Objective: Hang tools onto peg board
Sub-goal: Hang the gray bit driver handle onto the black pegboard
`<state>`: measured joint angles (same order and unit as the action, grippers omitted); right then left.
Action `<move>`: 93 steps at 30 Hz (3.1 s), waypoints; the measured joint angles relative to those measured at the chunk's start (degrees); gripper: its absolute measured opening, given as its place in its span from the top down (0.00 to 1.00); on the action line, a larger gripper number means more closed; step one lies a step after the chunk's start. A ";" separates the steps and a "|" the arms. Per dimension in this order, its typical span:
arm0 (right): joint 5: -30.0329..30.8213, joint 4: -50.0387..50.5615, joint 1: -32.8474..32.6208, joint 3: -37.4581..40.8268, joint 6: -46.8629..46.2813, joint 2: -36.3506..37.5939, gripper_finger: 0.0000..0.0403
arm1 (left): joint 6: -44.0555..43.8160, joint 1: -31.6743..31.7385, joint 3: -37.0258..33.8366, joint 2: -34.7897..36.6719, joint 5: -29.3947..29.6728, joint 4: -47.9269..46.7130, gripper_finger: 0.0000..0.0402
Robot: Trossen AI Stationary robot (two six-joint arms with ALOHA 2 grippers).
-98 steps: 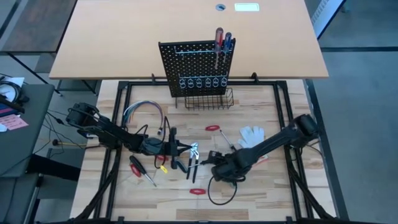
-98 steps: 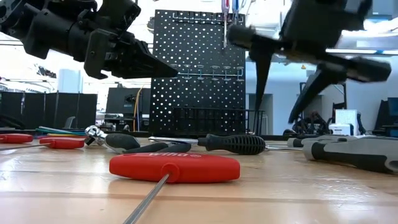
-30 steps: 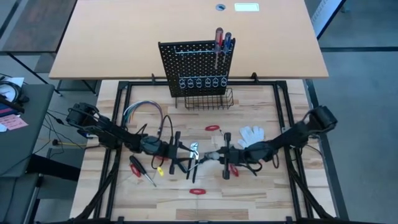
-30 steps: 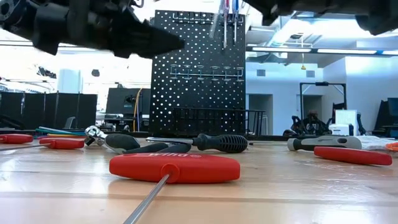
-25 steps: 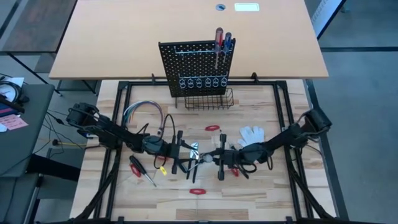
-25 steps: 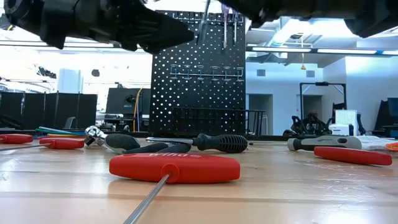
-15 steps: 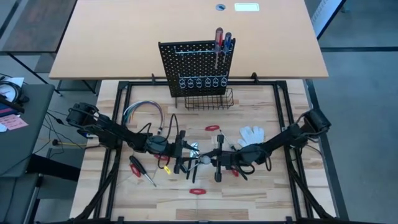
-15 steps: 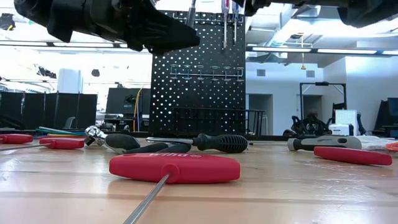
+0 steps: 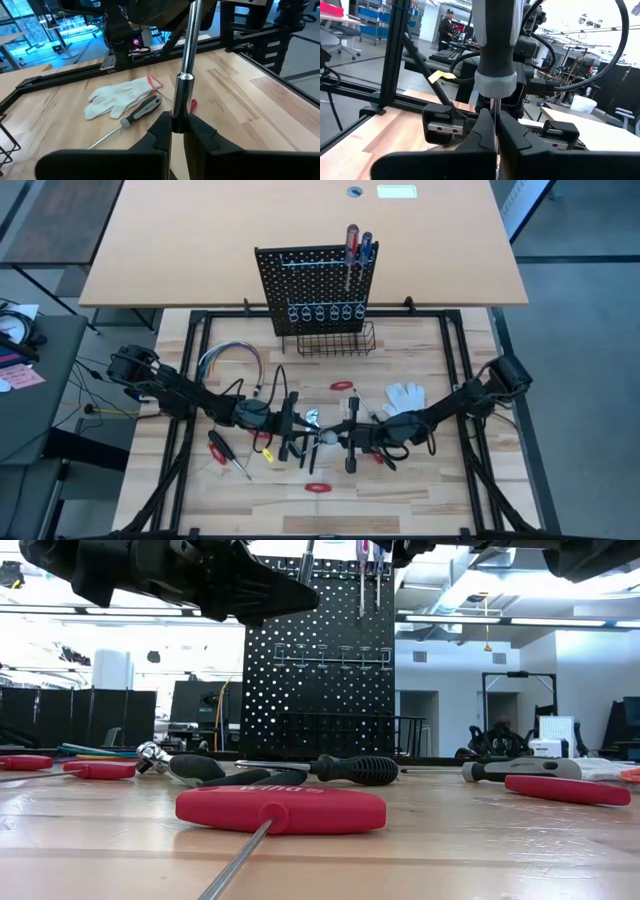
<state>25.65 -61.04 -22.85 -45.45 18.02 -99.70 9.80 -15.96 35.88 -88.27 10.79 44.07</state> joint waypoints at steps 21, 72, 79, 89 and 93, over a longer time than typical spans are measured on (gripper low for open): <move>1.46 5.11 1.42 0.06 -4.99 -0.04 0.55 | -3.21 0.09 -6.27 0.02 0.12 14.68 0.96; -2.52 57.20 9.88 -9.34 -38.10 11.62 0.93 | 4.09 1.36 -6.27 6.81 9.02 6.97 0.66; -3.35 57.17 9.77 -13.95 -34.33 4.03 0.93 | 1.64 7.42 -5.48 7.98 1.18 10.11 0.61; -3.43 62.47 9.77 -20.52 -31.63 -0.20 0.93 | -1.43 9.62 -3.29 7.52 -6.73 9.09 0.42; -3.41 61.93 9.59 -20.61 -31.61 -0.20 0.93 | -1.50 9.66 -2.38 7.54 -7.41 7.38 0.45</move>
<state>22.24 0.89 -13.27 -66.06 -13.58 -99.90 8.29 -6.31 33.50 -80.73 3.38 51.46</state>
